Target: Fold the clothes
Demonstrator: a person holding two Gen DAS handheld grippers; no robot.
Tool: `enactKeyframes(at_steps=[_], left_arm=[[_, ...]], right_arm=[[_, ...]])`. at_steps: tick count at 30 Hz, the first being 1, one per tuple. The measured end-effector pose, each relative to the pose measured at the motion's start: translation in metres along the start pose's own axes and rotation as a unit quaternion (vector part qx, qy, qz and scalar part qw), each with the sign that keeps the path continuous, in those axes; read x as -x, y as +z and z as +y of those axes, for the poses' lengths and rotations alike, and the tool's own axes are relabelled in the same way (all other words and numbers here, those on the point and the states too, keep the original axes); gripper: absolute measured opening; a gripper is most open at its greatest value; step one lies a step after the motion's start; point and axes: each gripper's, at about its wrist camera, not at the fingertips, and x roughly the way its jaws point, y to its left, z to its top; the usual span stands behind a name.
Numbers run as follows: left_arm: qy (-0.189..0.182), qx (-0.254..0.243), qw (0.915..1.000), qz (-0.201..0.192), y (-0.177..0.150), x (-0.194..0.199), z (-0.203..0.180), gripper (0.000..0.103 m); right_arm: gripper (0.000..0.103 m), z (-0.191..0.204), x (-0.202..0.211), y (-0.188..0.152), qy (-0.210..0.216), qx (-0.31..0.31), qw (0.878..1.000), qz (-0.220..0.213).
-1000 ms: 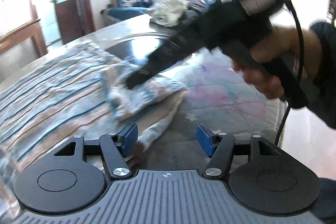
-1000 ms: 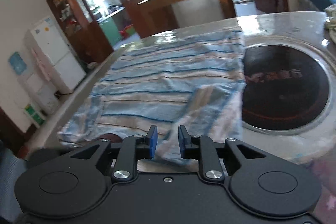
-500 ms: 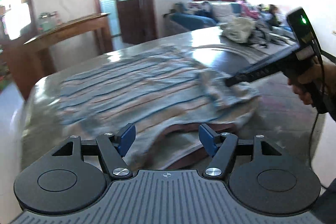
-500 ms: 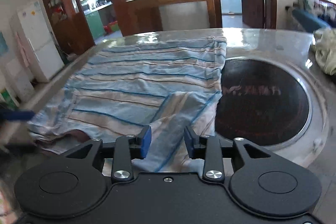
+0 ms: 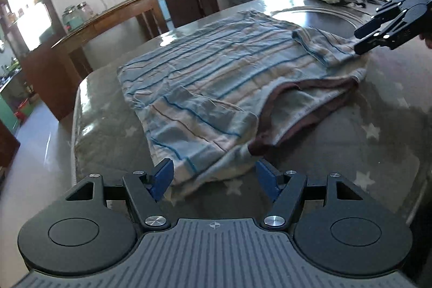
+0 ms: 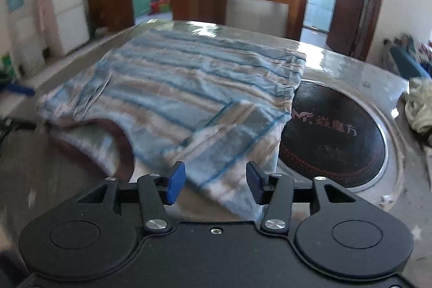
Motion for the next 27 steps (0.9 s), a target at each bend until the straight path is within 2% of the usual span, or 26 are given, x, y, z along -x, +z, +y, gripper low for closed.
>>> enactKeyframes(at_steps=[4,7,13,21,27], left_arm=[[-0.014,-0.004,0.9999,-0.005,-0.004,-0.002,-0.001,0.069],[-0.018,-0.008,0.9998,-0.003,-0.004,-0.004,-0.003,0.069],[-0.018,-0.017,0.9997,0.003,-0.004,-0.011,-0.009,0.069],[-0.021,-0.023,0.9995,0.007,-0.002,-0.015,-0.015,0.069],[-0.018,-0.027,0.9994,0.01,-0.001,-0.017,-0.014,0.069]], right_arm=[[0.064,0.016,0.009,-0.011,-0.002,0.042,0.999,0.01],[0.067,0.031,0.007,-0.019,-0.008,0.082,0.997,0.011],[0.069,0.05,-0.003,-0.026,-0.014,0.124,0.992,0.003],[0.073,0.053,-0.002,-0.029,-0.026,0.132,0.991,-0.011],[0.073,0.053,0.0,-0.03,-0.015,0.145,0.989,-0.009]])
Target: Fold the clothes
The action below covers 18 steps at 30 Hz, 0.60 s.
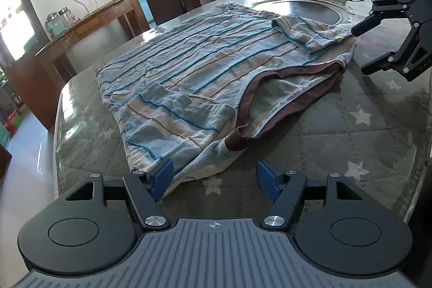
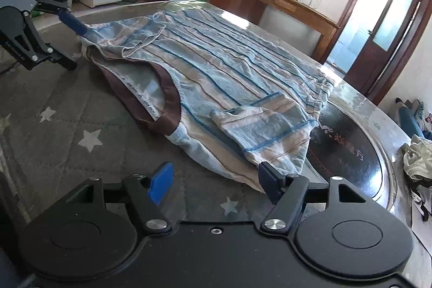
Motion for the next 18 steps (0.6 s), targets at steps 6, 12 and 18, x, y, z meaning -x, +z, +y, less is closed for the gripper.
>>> enactKeyframes(at_steps=[6,12,18], left_arm=[[-0.002,-0.002,1.0,0.0,-0.0005,-0.0001,0.0014,0.07],[0.002,-0.002,1.0,-0.004,-0.0006,-0.0011,0.0019,0.073],[0.003,-0.001,1.0,-0.008,-0.0012,-0.0026,0.0017,0.075]], right_arm=[[0.073,0.0005,-0.0025,0.0019,0.007,-0.003,1.0,0.001],[0.073,0.0038,-0.0049,0.005,0.007,0.0,1.0,-0.002],[0.073,0.004,-0.0055,0.0066,0.006,0.0,1.0,0.002]])
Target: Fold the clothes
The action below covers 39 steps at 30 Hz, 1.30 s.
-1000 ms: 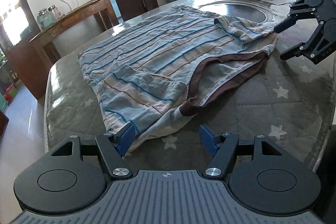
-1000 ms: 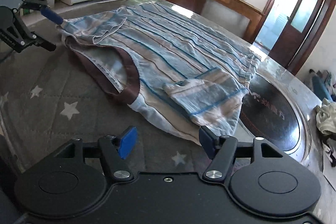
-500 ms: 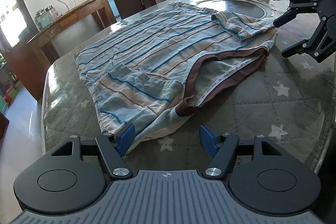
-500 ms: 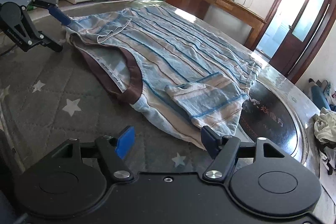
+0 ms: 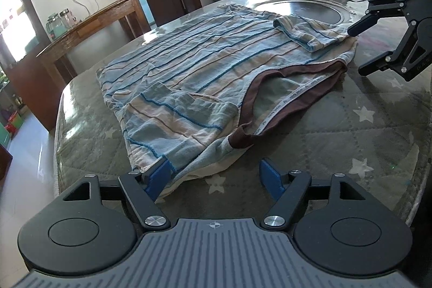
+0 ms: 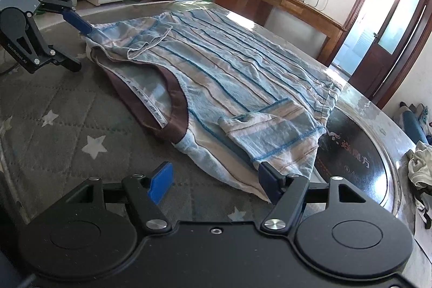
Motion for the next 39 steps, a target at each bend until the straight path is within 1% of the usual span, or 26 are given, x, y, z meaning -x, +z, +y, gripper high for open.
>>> enactKeyframes(at_steps=[3,5,10,15,18,20,25,32,39], left_arm=[[-0.001,0.003,1.0,-0.002,-0.0013,-0.0006,0.0011,0.076],[-0.002,0.006,1.0,-0.004,-0.0027,-0.0003,0.0024,0.076],[-0.006,-0.004,1.0,0.002,0.001,-0.0022,0.0027,0.077],[0.009,-0.017,0.9998,-0.002,0.0002,-0.0009,-0.0027,0.079],[0.01,-0.006,0.9999,-0.002,-0.001,-0.0013,-0.0009,0.08],[0.005,0.002,1.0,0.0,-0.001,-0.0018,0.0017,0.08],[0.005,-0.006,1.0,-0.001,-0.001,-0.0014,0.0018,0.081],[-0.001,0.003,1.0,0.002,-0.0013,-0.0019,0.0051,0.082],[-0.002,-0.007,1.0,0.001,-0.0004,-0.0022,0.0044,0.082]], right_arm=[[0.074,-0.0003,0.0006,0.0007,0.001,0.002,1.0,0.003],[0.077,-0.0002,0.0003,0.0011,-0.001,0.005,1.0,0.005],[0.078,-0.0008,-0.0006,0.0007,-0.003,0.003,1.0,0.005],[0.078,-0.0014,-0.0018,0.0003,0.003,-0.002,1.0,0.0],[0.08,-0.0011,-0.0032,0.0016,0.003,0.001,1.0,0.0],[0.08,-0.0003,-0.004,0.0026,0.005,0.004,1.0,-0.001],[0.08,0.0003,-0.0058,0.0041,0.008,0.005,1.0,-0.003],[0.08,0.0021,-0.0071,0.0066,0.008,0.012,1.0,-0.002],[0.08,0.0031,-0.0082,0.0088,0.007,0.019,1.0,-0.003]])
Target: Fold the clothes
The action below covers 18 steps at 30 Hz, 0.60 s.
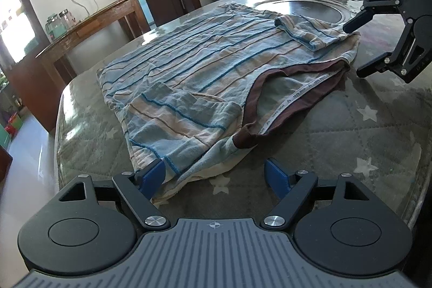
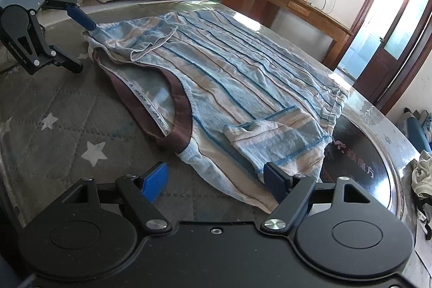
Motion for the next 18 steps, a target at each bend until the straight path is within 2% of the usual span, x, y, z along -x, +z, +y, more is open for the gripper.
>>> enactKeyframes(at_steps=[7,18], left_arm=[[-0.003,-0.02,0.9998,-0.003,0.0008,-0.0005,-0.0012,0.082],[-0.009,-0.018,0.9998,-0.007,-0.0016,-0.0005,0.0015,0.082]], right_arm=[[0.08,0.0008,-0.002,0.0032,0.002,0.007,1.0,0.003],[0.08,0.0047,-0.0039,0.007,0.002,0.016,1.0,0.005]])
